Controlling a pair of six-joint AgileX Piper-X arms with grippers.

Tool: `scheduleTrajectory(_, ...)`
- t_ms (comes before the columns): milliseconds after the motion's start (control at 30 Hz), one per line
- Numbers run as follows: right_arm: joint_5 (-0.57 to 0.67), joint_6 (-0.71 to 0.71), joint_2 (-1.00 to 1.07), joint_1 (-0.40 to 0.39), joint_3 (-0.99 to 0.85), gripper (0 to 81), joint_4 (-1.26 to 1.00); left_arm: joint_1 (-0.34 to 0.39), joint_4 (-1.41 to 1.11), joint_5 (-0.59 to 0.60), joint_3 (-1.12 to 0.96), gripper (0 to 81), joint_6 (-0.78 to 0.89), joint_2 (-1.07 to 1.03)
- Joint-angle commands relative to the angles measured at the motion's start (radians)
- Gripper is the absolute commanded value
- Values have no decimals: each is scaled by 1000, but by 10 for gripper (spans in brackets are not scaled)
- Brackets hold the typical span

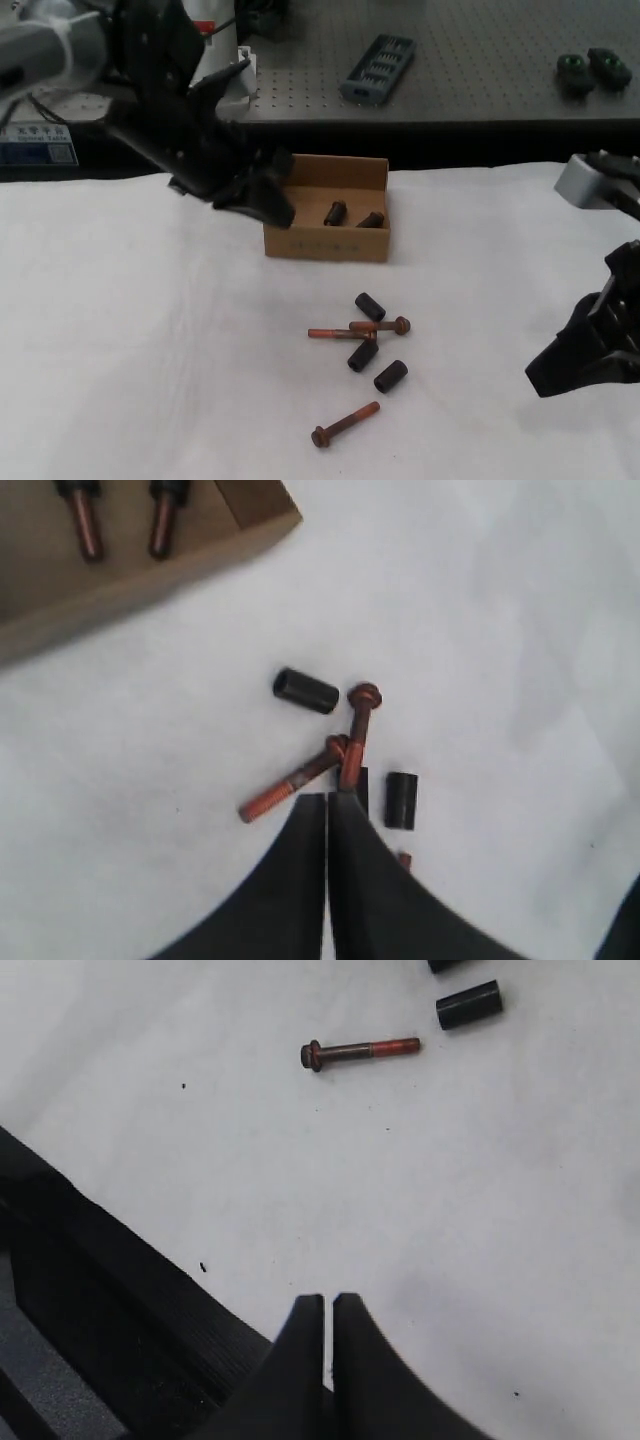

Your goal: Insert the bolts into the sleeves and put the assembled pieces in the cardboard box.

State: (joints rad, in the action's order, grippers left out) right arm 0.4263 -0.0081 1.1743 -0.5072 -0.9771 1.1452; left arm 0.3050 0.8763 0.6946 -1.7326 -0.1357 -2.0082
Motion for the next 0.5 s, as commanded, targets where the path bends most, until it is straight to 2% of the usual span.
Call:
scheduleTrajectory(0, -9, -16, -13, 7, -2, 29, 10, -2, 33, -7, 154, 7, -35, 135)
scheduleTrajectory(267, -9, -16, -13, 7, -2, 29, 10, -2, -108, -7, 708, 7, -12, 503)
scheduleTrajectory(467, -21, -16, -13, 7, -2, 29, 5, -2, -210, 30, 997, 7, 91, 797)
